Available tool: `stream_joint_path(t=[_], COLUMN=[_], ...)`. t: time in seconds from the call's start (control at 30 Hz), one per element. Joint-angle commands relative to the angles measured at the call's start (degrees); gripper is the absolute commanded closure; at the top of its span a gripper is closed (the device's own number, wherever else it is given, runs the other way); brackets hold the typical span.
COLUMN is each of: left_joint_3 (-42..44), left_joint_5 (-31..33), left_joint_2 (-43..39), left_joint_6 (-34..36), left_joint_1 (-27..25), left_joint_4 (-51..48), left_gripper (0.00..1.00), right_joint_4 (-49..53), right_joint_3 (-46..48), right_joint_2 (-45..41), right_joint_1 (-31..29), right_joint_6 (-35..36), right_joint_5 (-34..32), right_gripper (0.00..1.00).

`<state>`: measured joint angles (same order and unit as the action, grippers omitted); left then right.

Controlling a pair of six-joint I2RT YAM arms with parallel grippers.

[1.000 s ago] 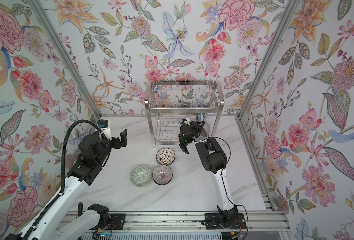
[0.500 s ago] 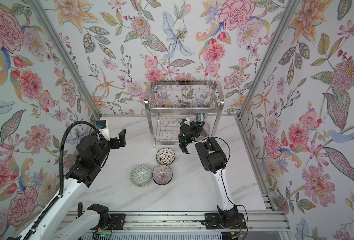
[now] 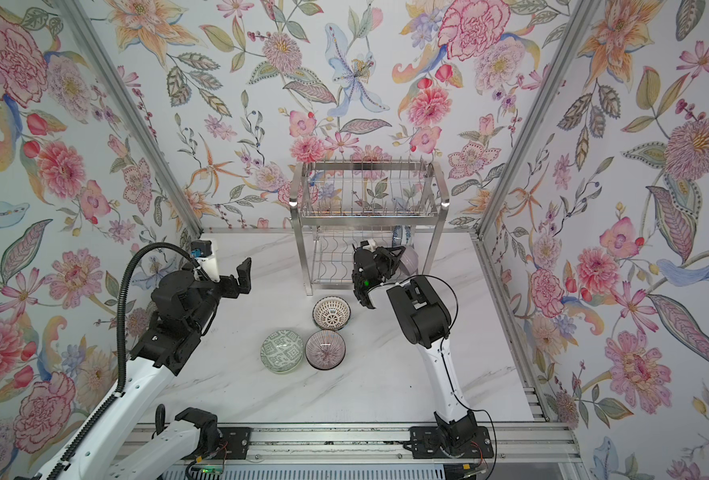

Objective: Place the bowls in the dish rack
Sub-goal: 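Lower the lilac bowl into the rack slots beside the blue floral bowl, then open the right gripper to release the lilac bowl and withdraw it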

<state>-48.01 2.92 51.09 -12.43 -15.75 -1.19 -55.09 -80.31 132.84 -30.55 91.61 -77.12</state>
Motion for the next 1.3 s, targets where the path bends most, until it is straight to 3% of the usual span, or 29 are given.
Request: stream_joint_path(t=[0.0, 0.43, 0.77, 1.17, 1.27], left_joint_3=[0.90, 0.99, 0.92, -0.33, -0.59], left_joint_5=[-1.22, -1.25, -1.93, -2.62, -2.69], left_joint_2=[-0.64, -0.55, 0.08, 1.63, 1.89], left_joint_6=[-0.67, -0.76, -1.02, -1.19, -1.19], left_joint_1=[0.73, 0.75, 0.80, 0.73, 0.79], left_joint_4=[0.80, 0.76, 0.74, 0.25, 0.08], left_gripper=[0.01, 0.01, 0.01, 0.01, 0.01], right_joint_4=[10.39, 19.86, 28.06, 29.10, 30.42], right_joint_3=[0.26, -2.21, -3.90, -3.73, -3.38], right_joint_2=[0.71, -2.29, -5.64, -8.18, -8.97], right_joint_1=[-0.51, -0.39, 0.21, 1.75, 2.13], right_joint_6=[-5.62, -11.84, -18.06, -19.00, -20.11], right_joint_5=[0.96, 1.58, 2.36, 3.21, 3.48], right_gripper=[0.79, 0.77, 0.62, 0.60, 0.51])
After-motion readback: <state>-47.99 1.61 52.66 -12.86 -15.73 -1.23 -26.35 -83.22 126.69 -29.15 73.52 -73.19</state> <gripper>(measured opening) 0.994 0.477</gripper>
